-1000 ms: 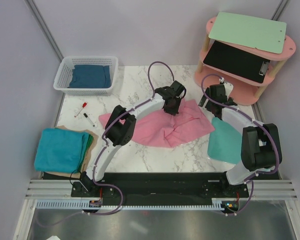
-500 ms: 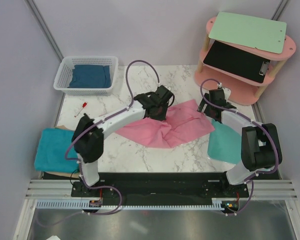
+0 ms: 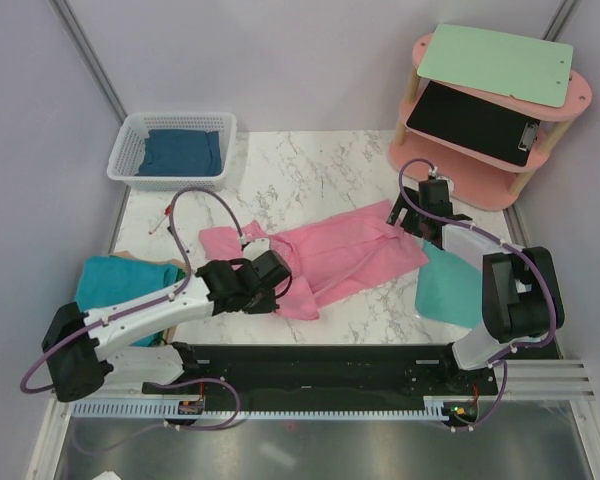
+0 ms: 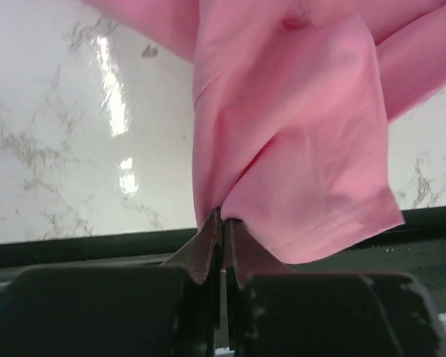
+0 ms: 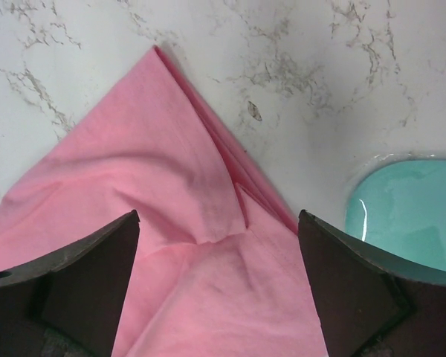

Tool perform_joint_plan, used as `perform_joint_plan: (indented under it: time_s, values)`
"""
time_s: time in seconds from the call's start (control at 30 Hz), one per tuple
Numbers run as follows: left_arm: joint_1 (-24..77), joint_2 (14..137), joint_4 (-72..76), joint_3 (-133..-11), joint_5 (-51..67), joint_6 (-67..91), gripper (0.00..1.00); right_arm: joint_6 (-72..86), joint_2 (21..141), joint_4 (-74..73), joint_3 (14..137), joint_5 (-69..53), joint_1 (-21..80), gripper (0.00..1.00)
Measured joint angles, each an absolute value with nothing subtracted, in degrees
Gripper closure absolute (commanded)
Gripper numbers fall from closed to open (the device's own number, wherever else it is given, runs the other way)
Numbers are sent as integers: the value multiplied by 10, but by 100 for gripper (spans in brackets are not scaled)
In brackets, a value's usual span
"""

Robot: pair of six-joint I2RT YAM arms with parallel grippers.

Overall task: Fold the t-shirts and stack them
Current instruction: Flatten out the tshirt

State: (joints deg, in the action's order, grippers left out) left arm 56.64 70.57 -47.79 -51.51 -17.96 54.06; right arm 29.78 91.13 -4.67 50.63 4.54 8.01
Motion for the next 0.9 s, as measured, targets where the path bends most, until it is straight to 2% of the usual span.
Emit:
perform_joint_plan:
  time_s: [0.2,0.23,0.27,0.3,0.33,0.37,0.43,0.47,0.53,0.57,0.6,0.7,0.9]
  values:
    - [596,591,-522,-436,-179,642,98,310,923,-30,506,23,80,26]
    - [603,583,-530,-426,-179,658,98,314,926,-26,506,15,80,30]
    - [609,580,-538,-419,-179,670,98,318,928,-22,506,8,80,38]
    - [616,578,-545,-411,-178,683,93,321,930,-19,506,0,80,39]
    - [620,578,-548,-405,-177,692,87,325,932,-17,506,-7,80,39]
    - [624,578,-554,-399,-177,701,76,331,933,-15,506,-16,80,40]
    - [630,581,-564,-390,-176,716,60,337,936,-15,506,-29,80,43]
    - [632,584,-569,-390,-175,722,44,339,936,-17,506,-36,80,43]
    - [639,593,-574,-390,-175,735,29,343,934,-25,506,-45,80,43]
    - [646,597,-577,-390,-176,742,15,343,933,-29,506,-47,80,44]
    - [653,599,-580,-390,-176,747,12,343,930,-36,506,-48,80,45]
    - [679,605,-595,-397,-184,762,11,340,898,-67,497,-51,80,53]
    - [693,646,-623,-467,-226,764,10,333,835,-101,480,-57,80,60]
